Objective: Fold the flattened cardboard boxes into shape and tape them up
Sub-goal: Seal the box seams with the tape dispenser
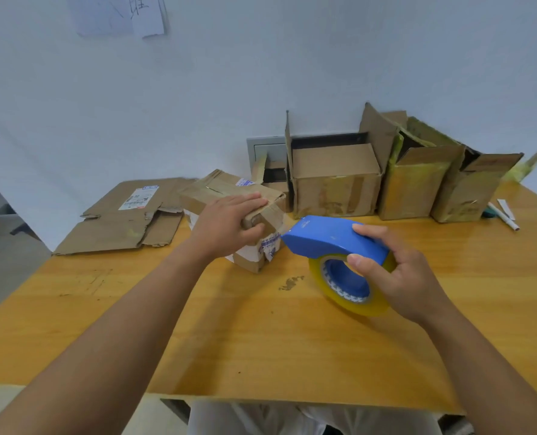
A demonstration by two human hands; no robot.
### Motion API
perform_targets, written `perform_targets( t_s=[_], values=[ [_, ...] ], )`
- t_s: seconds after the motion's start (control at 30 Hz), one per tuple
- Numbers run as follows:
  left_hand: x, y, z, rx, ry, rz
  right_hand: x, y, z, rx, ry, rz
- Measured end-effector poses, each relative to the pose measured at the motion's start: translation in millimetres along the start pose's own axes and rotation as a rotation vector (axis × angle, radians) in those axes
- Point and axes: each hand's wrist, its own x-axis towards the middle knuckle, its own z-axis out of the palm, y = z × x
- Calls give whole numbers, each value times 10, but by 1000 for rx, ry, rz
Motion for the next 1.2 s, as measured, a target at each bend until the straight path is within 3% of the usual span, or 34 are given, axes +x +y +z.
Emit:
perform_targets(
  t_s=[0.27, 0.47, 0.77, 1.2],
  values=[
    [-24, 83, -81, -70, -29, -32, 24, -39, -34, -94, -67, 18],
    [116, 291, 30, -25, 97, -162, 403, -105, 208, -211, -177, 71],
    [107, 224, 138, 19, 132, -137, 471, -67, 419, -341, -191, 143],
    [-141, 230, 4, 211, -3, -26, 343, 163, 357, -106, 270, 111]
  ],
)
